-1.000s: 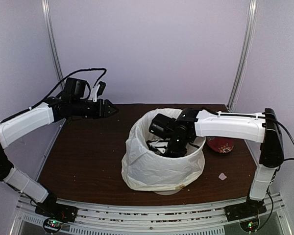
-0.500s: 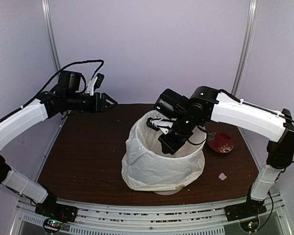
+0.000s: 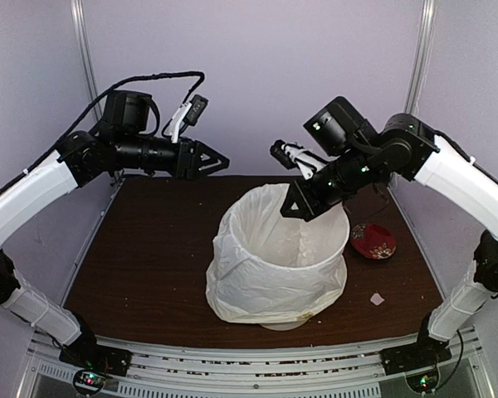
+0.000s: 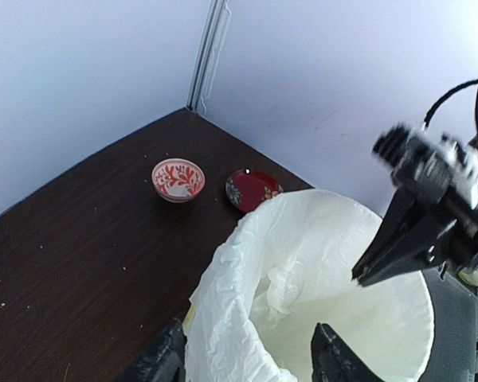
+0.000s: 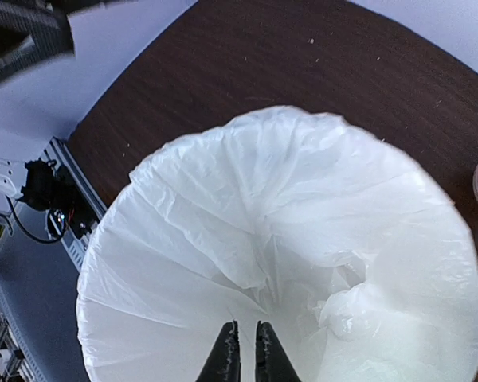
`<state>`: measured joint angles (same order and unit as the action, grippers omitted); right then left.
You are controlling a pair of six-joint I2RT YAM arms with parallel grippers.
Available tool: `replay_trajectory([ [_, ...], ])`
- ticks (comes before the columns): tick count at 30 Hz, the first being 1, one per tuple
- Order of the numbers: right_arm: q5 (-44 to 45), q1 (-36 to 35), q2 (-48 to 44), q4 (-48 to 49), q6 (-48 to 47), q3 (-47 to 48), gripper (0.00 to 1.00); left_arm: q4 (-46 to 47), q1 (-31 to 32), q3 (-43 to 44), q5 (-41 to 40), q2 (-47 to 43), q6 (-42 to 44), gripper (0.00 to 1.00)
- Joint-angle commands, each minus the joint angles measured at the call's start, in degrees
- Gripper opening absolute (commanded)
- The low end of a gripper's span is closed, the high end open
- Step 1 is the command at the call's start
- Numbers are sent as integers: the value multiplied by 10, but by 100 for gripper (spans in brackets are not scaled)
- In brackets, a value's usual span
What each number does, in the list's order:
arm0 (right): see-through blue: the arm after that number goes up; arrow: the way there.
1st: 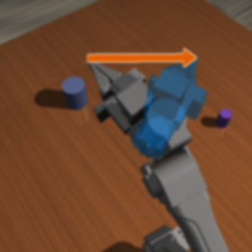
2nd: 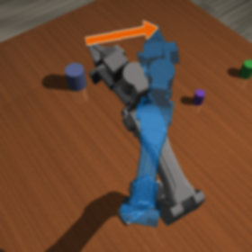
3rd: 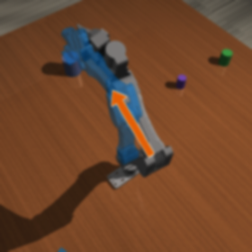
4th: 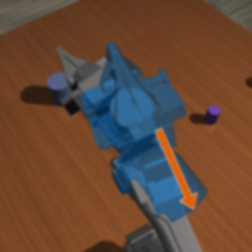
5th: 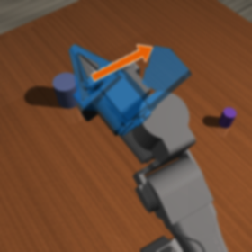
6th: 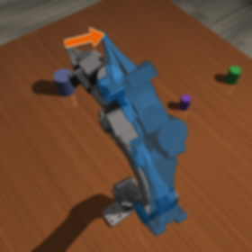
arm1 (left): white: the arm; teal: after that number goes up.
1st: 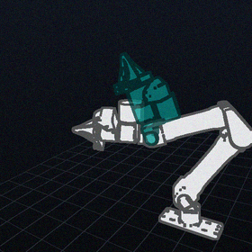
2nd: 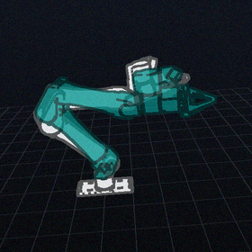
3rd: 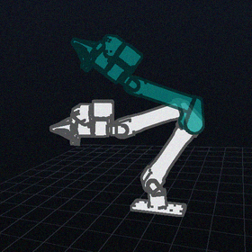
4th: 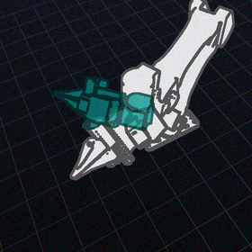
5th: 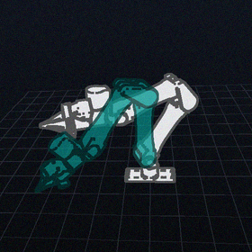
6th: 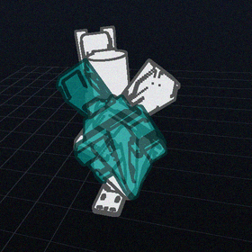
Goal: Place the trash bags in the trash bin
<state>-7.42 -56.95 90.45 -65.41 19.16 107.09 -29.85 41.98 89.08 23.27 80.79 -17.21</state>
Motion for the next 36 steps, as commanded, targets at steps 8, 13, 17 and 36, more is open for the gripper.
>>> replay_trajectory([
  [8, 128, 81, -106, -24, 94, -12, 50, -134, 46, 98, -89, 101, 1, 63],
  [13, 89, 86, -137, -37, 118, -104, 52, -141, 55, 96, -70, 108, -25, 66],
  [17, 98, 87, -144, -38, 123, -136, 50, -148, 65, 88, -66, 116, -28, 66],
  [36, 123, 93, -1, 31, 80, -56, 4, -118, 68, 120, -140, 100, -47, 65],
])
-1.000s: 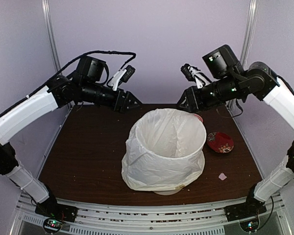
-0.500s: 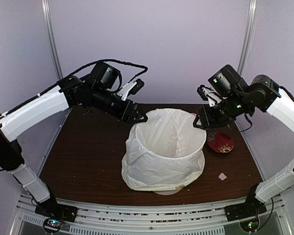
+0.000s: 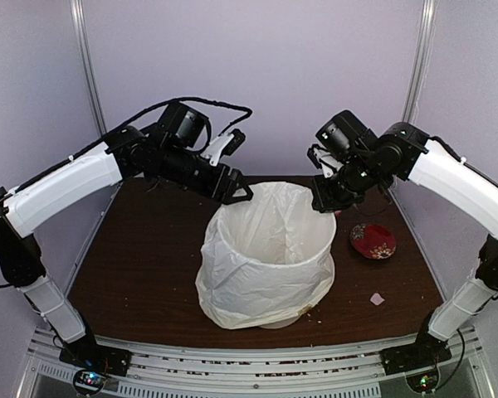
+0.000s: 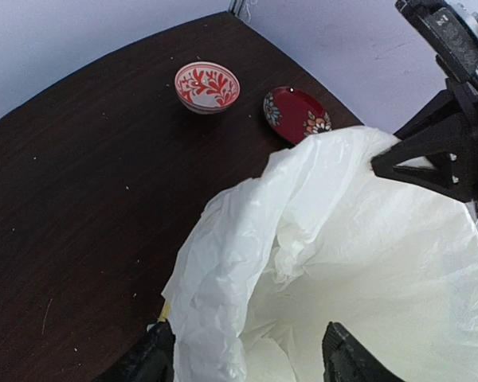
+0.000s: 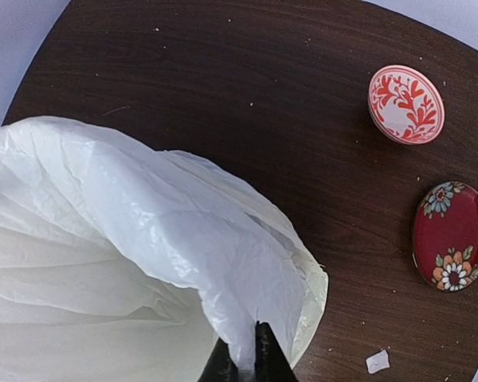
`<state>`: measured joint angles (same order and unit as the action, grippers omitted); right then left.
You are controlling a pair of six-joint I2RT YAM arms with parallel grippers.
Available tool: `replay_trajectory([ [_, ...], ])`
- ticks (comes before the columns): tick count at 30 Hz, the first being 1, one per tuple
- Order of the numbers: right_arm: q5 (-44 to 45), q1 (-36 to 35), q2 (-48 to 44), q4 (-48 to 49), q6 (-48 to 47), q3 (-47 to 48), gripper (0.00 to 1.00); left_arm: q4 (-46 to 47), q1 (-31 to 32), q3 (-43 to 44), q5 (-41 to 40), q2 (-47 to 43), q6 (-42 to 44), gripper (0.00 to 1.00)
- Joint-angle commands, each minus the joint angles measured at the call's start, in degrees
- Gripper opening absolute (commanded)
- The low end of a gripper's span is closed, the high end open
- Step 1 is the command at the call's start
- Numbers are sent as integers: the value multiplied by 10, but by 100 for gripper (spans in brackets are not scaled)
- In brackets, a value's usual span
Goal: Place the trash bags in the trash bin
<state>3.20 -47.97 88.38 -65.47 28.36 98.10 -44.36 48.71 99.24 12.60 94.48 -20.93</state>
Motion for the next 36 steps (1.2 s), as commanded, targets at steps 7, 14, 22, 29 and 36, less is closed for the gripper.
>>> replay_trajectory([
  [7, 17, 13, 86, 51, -33, 85, 0, 44, 0, -3, -111, -107, -8, 67],
  [14, 32, 44, 159, 65, -57, 167, 0, 70, -10, -47, -132, -160, -20, 70],
  [22, 10, 90, 230, 71, -68, 261, 0, 77, -10, -98, -124, -187, -40, 70],
  [29, -29, 116, 253, 92, -51, 267, 0, 109, -10, -164, -131, -231, -68, 70],
  [36, -53, 117, 210, 122, -20, 264, 39, 97, -11, -177, -158, -238, -70, 77],
])
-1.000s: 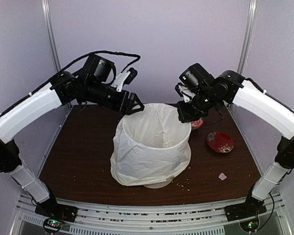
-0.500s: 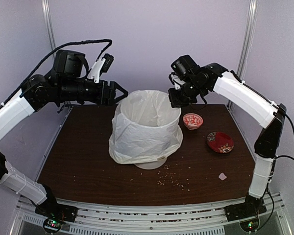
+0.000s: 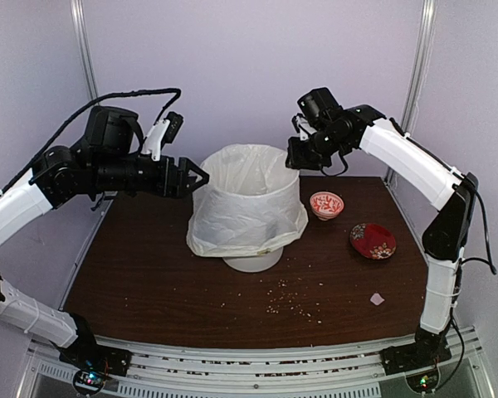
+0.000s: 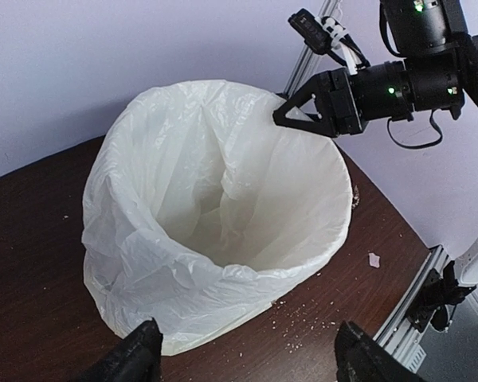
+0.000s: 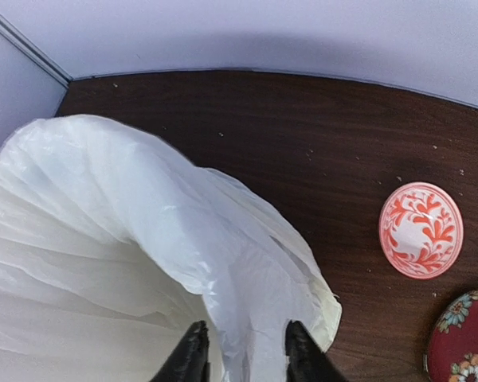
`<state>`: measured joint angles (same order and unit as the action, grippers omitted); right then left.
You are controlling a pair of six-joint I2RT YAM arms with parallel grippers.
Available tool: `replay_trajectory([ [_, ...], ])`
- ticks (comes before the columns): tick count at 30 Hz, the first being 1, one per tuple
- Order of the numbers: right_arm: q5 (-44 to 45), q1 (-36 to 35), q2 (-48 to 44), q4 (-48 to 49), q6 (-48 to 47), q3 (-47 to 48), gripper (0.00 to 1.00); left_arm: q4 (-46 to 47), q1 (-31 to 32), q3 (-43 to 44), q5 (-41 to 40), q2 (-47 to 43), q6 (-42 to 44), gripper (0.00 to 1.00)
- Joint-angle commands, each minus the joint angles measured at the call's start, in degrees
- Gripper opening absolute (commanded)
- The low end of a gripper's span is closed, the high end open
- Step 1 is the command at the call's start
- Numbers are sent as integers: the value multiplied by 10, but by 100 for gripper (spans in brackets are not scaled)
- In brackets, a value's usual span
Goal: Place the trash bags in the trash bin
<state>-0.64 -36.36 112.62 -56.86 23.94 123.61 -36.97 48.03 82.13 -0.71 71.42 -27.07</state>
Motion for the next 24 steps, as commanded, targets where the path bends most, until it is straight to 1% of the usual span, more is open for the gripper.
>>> replay_trajectory([
  [1, -15, 2, -43, 40, 29, 9, 43, 21, -5, -5, -30, -6, -7, 78],
  [3, -26, 4, -65, 52, 31, 3, 46, 17, -9, -4, -39, -3, -7, 79],
  [5, -30, 4, -94, 66, 26, -22, 47, 9, -12, -1, -55, 1, -7, 80],
  [7, -22, 4, -136, 92, 18, -79, 47, -5, -15, 3, -88, 7, -5, 83],
  [8, -10, 4, -161, 108, 13, -119, 50, -12, -16, 4, -111, 9, -4, 84],
  [12, 63, 13, -287, 198, 7, -299, 76, -32, -27, 4, -210, 12, 10, 92],
  [14, 118, 19, -353, 241, 15, -381, 98, -36, -35, 1, -255, 8, 20, 95],
  [15, 153, 21, -384, 268, 21, -420, 100, -36, -39, -4, -279, 4, 26, 96],
  [17, 199, 25, -450, 320, 17, -485, 100, -36, -41, -21, -340, -6, 27, 98],
  [19, 233, 26, -489, 344, 15, -531, 100, -23, -45, -47, -379, -18, 33, 98],
  [21, 258, 26, -502, 335, 21, -538, 100, -10, -51, -71, -397, -27, 40, 98],
  [24, 305, 26, -486, 283, 47, -510, 100, -4, -63, -73, -402, -29, 45, 98],
])
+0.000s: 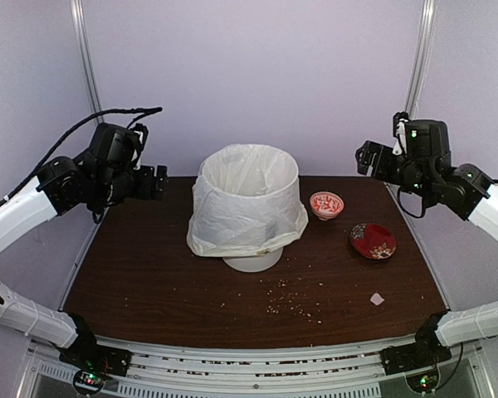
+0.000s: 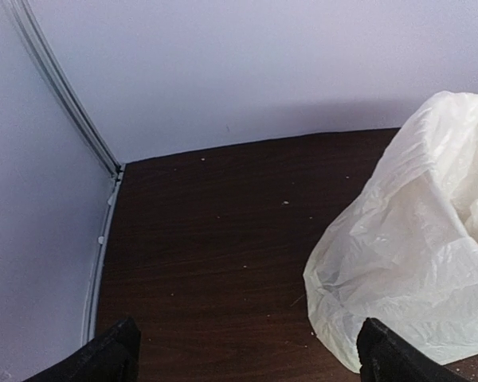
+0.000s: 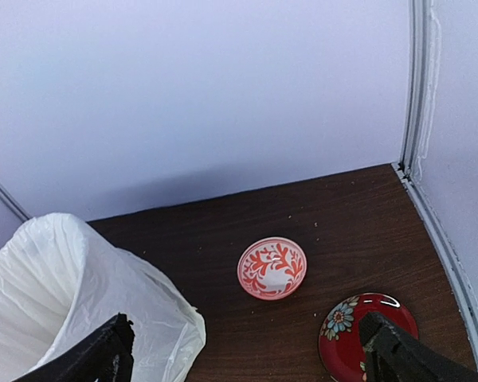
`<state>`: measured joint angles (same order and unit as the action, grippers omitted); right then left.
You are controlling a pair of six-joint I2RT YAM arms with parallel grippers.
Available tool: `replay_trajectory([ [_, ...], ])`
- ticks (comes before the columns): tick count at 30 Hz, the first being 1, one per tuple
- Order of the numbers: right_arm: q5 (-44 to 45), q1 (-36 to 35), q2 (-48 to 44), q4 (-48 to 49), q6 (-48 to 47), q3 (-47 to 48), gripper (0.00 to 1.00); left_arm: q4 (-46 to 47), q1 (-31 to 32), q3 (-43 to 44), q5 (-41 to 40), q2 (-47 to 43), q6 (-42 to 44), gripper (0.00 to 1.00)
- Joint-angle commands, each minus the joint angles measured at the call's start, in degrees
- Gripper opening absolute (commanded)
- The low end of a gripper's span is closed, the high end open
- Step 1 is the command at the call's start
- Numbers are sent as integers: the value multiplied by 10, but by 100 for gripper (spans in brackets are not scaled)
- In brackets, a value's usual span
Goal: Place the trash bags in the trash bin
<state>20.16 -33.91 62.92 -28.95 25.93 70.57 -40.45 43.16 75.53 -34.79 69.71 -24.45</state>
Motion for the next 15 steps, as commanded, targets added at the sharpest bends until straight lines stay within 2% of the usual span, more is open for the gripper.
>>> replay_trajectory([
  [1, 112, 1, 19, -18, 35, 37, 100, 31, -18, -2, -60, -10, 25, 98],
  [6, 159, 2, 45, -72, 38, 134, 100, 31, -23, 68, -68, -1, 122, 98],
  [10, 159, 1, 40, -48, 2, 174, 100, 70, -24, 81, -80, -18, 203, 98],
  [15, 165, 2, 27, -20, -5, 152, 100, 55, -50, 102, -38, -15, 192, 98],
])
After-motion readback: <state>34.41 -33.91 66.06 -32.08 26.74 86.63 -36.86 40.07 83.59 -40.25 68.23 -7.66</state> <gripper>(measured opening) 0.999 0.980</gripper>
